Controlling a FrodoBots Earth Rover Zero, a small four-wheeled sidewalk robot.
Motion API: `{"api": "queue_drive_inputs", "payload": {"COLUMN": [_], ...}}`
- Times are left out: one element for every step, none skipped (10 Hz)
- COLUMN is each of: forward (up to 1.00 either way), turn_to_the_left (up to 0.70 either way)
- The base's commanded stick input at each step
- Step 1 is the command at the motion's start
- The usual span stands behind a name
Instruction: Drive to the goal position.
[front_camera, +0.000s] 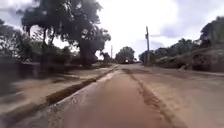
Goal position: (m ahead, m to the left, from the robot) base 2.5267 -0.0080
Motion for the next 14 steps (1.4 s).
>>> {"api": "queue_drive_inputs", "payload": {"forward": [0.70,0.70,0.70,0.70,0.70,0.70,0.70,0.70,0.70,0.70,0.70,0.70,0.70,0.41], "turn_to_the_left": [0.00,0.00,0.00,0.00,0.00,-0.02,-0.13,-0.24,-0.15,0.00,0.00,0.00,0.00,0.00]}}
